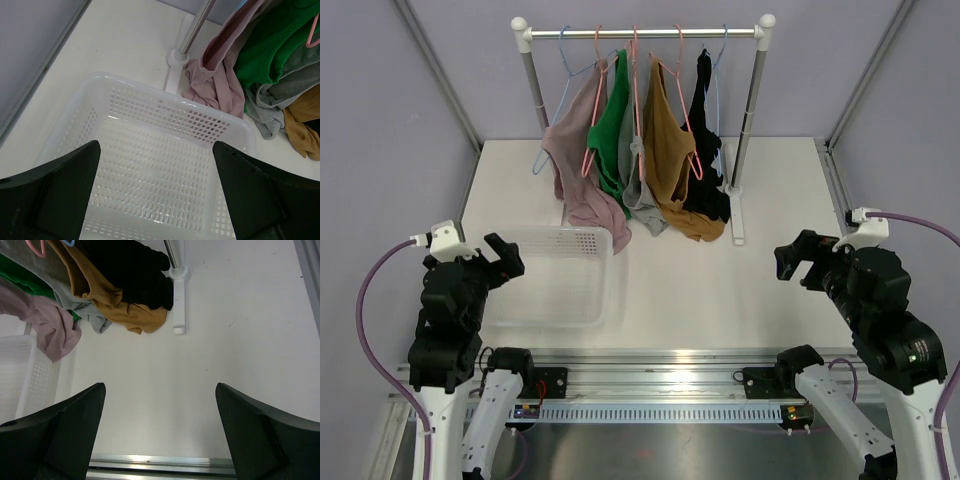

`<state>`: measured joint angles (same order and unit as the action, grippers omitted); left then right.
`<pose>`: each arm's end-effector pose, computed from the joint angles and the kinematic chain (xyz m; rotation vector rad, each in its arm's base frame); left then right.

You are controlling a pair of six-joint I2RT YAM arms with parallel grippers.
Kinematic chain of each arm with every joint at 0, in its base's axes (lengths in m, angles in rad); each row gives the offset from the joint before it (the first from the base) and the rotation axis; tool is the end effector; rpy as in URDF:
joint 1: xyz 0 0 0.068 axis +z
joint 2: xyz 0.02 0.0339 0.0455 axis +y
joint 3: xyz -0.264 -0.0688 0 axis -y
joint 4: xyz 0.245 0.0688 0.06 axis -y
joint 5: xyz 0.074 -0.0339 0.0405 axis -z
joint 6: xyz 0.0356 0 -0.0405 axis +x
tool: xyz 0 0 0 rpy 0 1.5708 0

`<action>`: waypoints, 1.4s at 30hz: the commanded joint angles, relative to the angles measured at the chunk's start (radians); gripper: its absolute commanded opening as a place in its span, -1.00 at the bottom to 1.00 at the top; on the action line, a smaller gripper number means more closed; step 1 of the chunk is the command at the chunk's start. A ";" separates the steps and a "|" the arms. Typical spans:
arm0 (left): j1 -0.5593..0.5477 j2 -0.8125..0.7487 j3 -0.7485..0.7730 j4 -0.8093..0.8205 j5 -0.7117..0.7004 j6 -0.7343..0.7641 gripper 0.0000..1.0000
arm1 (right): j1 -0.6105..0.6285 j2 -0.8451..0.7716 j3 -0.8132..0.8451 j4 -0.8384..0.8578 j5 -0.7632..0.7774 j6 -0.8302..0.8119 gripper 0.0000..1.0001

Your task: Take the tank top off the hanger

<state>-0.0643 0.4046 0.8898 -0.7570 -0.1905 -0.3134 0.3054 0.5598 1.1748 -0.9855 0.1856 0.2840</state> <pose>0.0713 0.0022 0.3555 -0.3598 1.8029 -0.0893 0.0624 0.0128 0.4046 0.1026 1.9378 0.2125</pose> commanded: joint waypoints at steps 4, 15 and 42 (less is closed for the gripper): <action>-0.003 -0.012 -0.006 0.048 -0.023 -0.016 0.98 | 0.006 0.028 0.036 0.044 -0.046 0.003 0.99; -0.003 0.000 -0.015 0.053 0.013 -0.023 0.98 | 0.008 0.316 0.227 0.275 -0.291 0.058 0.99; -0.017 0.045 -0.026 0.061 0.060 -0.021 0.98 | 0.006 1.397 1.304 0.094 -0.169 -0.183 -0.34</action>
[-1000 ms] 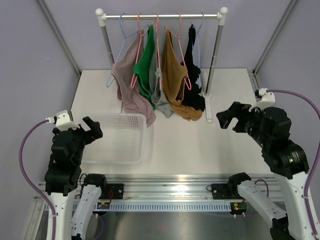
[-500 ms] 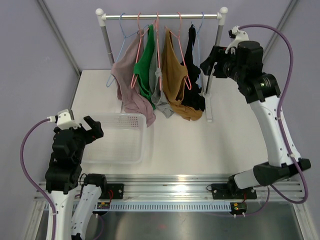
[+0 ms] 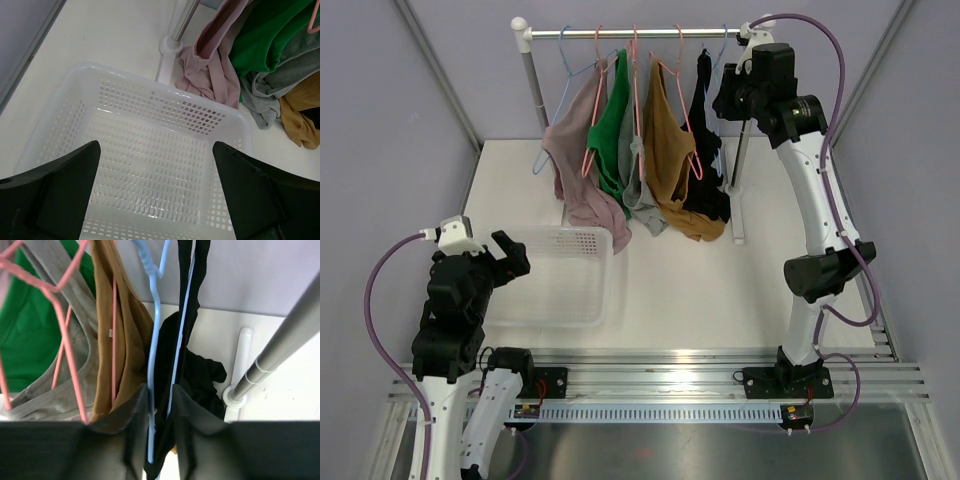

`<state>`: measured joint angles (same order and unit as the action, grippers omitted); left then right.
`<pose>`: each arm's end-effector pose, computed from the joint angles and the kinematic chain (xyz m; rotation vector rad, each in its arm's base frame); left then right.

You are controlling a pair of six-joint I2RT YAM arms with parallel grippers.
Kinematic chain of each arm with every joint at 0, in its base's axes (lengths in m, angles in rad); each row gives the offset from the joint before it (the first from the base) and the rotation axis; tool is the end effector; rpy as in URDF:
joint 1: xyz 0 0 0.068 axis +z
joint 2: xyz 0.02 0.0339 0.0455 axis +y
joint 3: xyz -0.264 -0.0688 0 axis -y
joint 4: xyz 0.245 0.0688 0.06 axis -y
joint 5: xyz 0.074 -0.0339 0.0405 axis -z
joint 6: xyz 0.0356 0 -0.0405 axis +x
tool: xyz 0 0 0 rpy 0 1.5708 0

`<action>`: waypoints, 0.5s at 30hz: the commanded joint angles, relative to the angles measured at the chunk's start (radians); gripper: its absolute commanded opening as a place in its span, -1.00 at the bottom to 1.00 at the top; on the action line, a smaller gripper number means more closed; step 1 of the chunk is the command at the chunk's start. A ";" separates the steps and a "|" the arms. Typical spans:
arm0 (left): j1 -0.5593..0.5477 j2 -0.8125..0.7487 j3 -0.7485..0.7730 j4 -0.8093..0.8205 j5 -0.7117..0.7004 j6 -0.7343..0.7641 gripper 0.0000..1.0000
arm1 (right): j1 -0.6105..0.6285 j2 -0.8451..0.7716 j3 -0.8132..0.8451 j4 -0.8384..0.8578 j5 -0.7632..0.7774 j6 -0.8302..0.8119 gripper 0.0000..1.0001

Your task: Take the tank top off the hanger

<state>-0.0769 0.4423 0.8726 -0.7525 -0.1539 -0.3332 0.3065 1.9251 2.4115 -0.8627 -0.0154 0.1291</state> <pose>0.0828 -0.0009 0.3487 -0.3454 1.8595 -0.1345 0.3832 0.1218 0.4884 -0.1838 1.9505 0.3026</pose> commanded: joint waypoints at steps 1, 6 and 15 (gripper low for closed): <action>-0.006 0.009 -0.009 0.056 0.027 -0.001 0.98 | 0.006 0.038 0.077 -0.032 0.031 -0.025 -0.42; -0.009 0.007 -0.009 0.058 0.031 0.000 0.98 | 0.011 0.032 0.057 -0.019 0.031 -0.022 -0.55; -0.012 0.006 -0.011 0.058 0.033 0.000 0.98 | 0.016 -0.043 0.069 -0.019 0.087 -0.026 -1.00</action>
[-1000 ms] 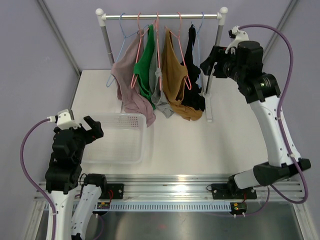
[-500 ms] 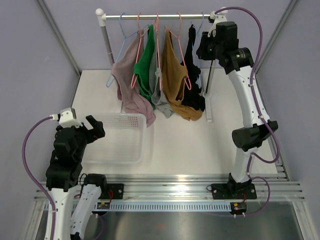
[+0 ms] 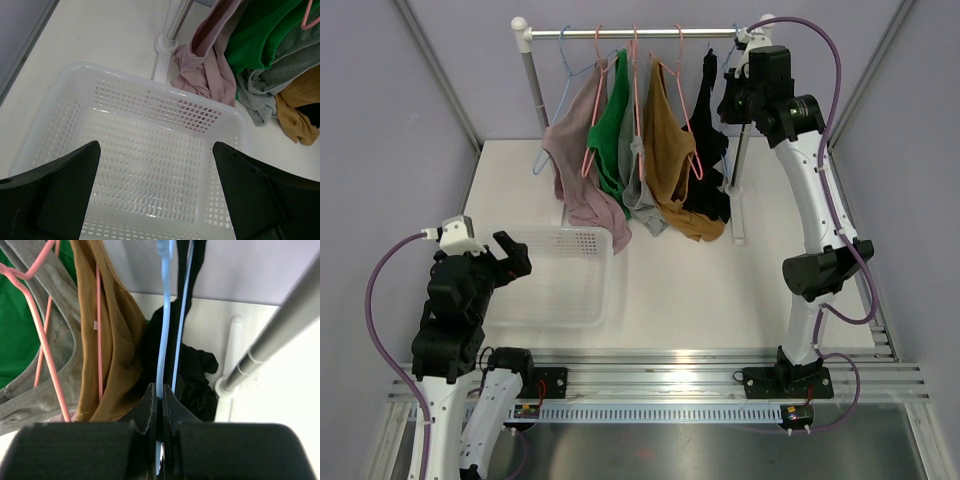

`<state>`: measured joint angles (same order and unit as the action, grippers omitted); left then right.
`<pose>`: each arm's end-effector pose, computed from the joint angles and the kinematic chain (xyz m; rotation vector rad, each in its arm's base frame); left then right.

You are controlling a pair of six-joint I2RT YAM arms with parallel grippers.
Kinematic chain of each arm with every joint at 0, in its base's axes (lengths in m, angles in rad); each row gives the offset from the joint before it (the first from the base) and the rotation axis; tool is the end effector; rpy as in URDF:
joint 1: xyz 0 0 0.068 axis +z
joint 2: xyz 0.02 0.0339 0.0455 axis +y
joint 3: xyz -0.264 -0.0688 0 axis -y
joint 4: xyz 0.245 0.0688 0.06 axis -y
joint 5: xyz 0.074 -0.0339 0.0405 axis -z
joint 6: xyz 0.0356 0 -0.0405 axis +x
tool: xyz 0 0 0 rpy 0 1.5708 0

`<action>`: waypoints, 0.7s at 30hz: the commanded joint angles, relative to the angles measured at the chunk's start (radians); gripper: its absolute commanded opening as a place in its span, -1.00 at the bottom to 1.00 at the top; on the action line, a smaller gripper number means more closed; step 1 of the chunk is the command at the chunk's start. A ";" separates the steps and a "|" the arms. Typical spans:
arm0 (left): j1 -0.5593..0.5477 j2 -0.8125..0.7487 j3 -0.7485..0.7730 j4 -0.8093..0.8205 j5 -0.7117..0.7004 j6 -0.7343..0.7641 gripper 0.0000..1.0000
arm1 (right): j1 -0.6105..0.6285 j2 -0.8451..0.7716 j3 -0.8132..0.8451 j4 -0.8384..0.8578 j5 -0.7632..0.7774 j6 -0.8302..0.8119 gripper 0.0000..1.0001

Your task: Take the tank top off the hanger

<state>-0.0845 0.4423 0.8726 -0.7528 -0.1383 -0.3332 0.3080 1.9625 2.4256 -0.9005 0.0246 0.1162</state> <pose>0.0828 -0.0021 0.3486 -0.3281 1.8644 -0.1542 0.3933 0.1242 0.4742 -0.1774 2.0088 0.2459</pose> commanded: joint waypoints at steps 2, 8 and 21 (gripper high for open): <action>-0.006 0.007 -0.011 0.058 0.017 0.002 0.98 | 0.016 -0.080 0.119 -0.003 0.069 -0.018 -1.00; -0.008 -0.002 -0.011 0.056 0.009 0.000 0.98 | 0.016 -0.112 0.152 -0.028 0.089 -0.029 -1.00; -0.023 0.050 0.049 0.099 0.229 0.025 0.98 | 0.016 -0.598 -0.350 -0.070 0.061 0.030 -1.00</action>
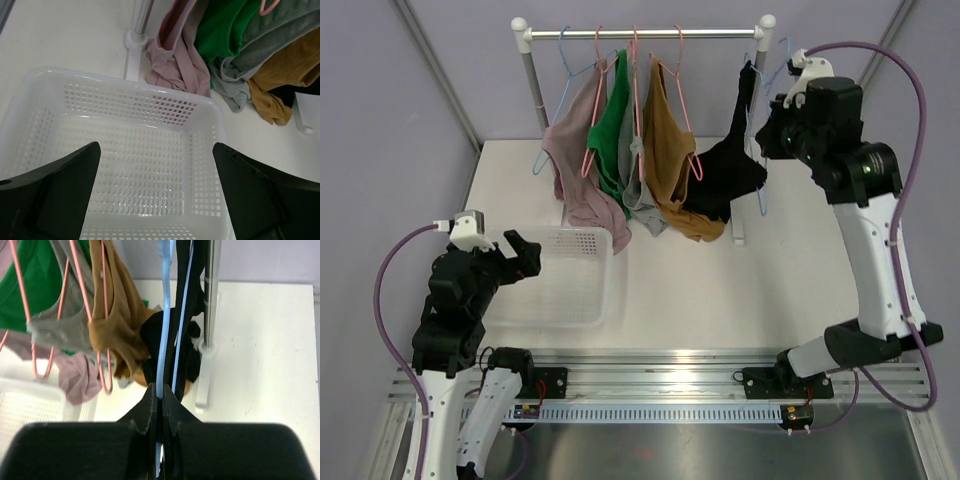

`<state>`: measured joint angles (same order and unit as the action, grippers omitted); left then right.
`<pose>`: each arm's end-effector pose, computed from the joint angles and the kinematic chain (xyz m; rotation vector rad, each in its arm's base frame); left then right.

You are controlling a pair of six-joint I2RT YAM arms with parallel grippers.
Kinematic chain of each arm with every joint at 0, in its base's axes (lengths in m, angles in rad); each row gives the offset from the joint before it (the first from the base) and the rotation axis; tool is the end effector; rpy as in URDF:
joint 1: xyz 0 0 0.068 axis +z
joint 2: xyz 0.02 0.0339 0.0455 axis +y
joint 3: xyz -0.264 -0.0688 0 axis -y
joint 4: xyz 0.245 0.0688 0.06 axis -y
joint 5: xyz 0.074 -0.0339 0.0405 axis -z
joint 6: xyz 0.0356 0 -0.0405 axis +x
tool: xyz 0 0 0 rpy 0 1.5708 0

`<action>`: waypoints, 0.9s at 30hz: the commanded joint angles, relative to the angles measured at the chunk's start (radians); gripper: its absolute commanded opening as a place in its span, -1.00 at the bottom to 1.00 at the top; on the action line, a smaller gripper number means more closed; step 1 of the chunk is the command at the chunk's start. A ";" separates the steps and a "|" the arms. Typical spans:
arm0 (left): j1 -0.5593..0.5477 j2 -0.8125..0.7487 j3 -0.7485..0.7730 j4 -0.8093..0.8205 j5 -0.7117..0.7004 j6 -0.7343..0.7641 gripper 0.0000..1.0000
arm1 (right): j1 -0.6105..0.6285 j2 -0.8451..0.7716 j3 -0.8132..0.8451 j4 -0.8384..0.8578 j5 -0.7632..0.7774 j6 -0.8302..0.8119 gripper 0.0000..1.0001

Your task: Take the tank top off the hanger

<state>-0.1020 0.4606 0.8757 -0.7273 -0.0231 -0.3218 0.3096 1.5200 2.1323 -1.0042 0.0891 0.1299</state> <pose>0.0874 -0.0081 0.3509 -0.2233 1.8785 -0.2683 0.2617 0.0804 0.5253 -0.1180 1.9629 0.2010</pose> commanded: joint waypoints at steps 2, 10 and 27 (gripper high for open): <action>-0.005 0.052 0.087 0.091 0.204 -0.005 0.98 | 0.013 -0.220 -0.112 0.003 -0.037 0.027 -1.00; -0.088 0.249 0.291 0.177 0.413 -0.017 0.98 | 0.013 -0.448 -0.076 -0.169 -0.140 0.062 -1.00; -0.892 0.605 0.635 0.434 -0.084 0.088 0.98 | 0.013 -0.576 -0.142 -0.287 -0.391 0.077 -1.00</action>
<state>-0.9440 1.0424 1.4734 -0.4583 0.0044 -0.2913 0.3157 0.9379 2.0941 -1.3075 -0.1886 0.2070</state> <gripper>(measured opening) 0.988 0.038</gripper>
